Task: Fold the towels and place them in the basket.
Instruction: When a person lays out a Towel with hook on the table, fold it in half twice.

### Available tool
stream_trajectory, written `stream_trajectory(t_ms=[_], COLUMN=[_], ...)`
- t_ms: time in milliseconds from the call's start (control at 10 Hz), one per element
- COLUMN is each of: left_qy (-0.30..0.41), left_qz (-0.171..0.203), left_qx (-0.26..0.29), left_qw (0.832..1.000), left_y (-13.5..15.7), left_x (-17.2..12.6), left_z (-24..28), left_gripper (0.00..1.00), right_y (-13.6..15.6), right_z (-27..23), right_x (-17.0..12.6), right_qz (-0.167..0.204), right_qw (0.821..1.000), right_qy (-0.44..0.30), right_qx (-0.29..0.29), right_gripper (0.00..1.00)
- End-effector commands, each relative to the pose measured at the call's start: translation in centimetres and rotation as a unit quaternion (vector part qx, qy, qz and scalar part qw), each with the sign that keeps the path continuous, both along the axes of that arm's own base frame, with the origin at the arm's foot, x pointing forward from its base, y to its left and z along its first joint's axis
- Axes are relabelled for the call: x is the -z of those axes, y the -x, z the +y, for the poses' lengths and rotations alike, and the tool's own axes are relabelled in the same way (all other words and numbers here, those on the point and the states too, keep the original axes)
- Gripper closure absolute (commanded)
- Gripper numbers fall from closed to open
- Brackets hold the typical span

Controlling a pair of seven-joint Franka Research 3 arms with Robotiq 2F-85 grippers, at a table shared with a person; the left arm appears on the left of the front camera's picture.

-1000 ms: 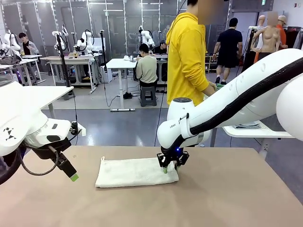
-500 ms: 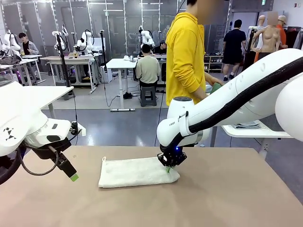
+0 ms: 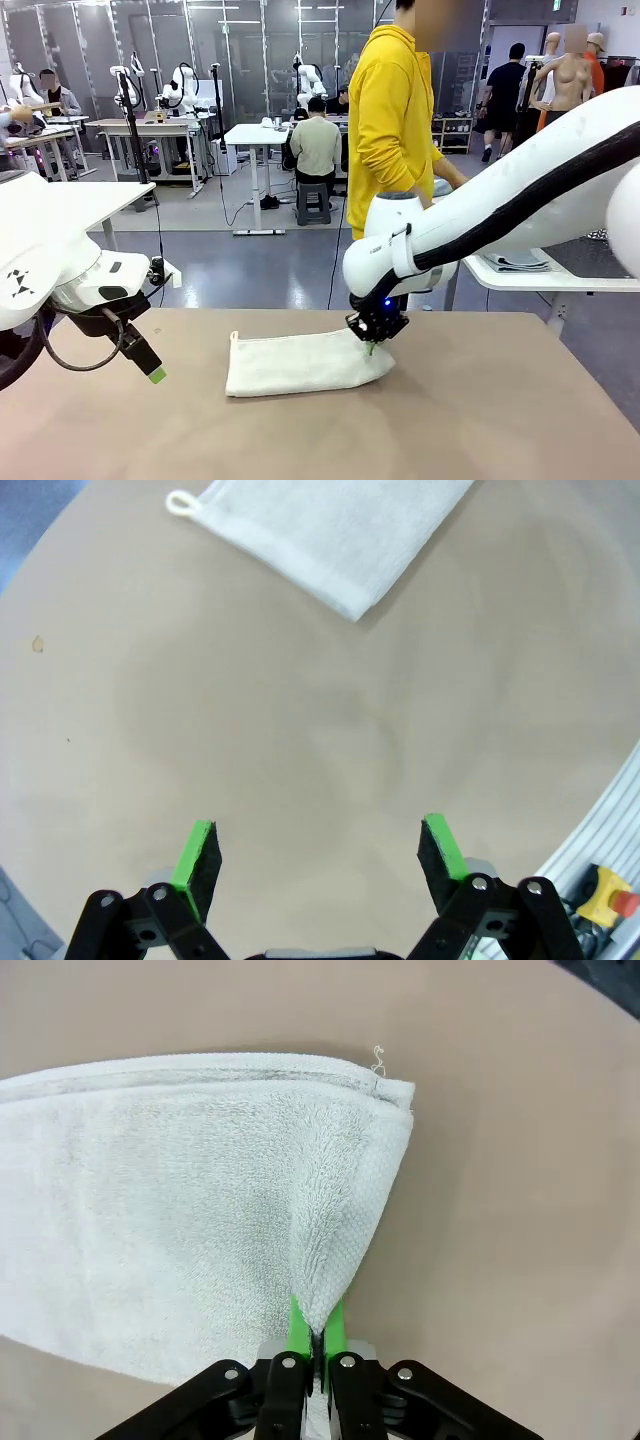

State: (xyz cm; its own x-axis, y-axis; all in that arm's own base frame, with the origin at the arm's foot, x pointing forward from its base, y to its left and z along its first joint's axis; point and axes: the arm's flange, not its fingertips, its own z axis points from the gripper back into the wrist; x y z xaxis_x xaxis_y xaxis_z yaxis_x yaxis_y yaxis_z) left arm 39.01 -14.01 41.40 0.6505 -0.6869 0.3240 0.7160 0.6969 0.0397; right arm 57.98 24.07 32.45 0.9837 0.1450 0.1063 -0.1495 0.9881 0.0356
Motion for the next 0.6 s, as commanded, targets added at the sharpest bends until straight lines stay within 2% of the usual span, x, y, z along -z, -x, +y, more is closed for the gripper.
stream_trajectory(t_ms=[0, 300, 500], left_qy=[-0.001, -0.001, -0.001], left_qz=[-0.003, -0.003, -0.003], left_qx=[-0.008, -0.008, -0.008], left_qw=[1.0, 1.0, 1.0], left_y=[-0.3, -0.3, -0.3], left_x=[-0.1, -0.1, -0.1], left_z=[-0.2, -0.2, -0.2], left_gripper=[0.0, 0.0, 0.0], right_y=[2.1, 2.6, 1.6], right_z=[-3.0, -2.3, 0.9], right_x=[-2.2, -6.4, -7.9], right_qz=[-0.006, -0.051, -0.057], right_qw=[1.0, 0.999, 0.996], right_qy=[0.024, -0.009, -0.014], right_qx=[0.005, -0.018, -0.061], right_gripper=[1.0, 1.0, 1.0])
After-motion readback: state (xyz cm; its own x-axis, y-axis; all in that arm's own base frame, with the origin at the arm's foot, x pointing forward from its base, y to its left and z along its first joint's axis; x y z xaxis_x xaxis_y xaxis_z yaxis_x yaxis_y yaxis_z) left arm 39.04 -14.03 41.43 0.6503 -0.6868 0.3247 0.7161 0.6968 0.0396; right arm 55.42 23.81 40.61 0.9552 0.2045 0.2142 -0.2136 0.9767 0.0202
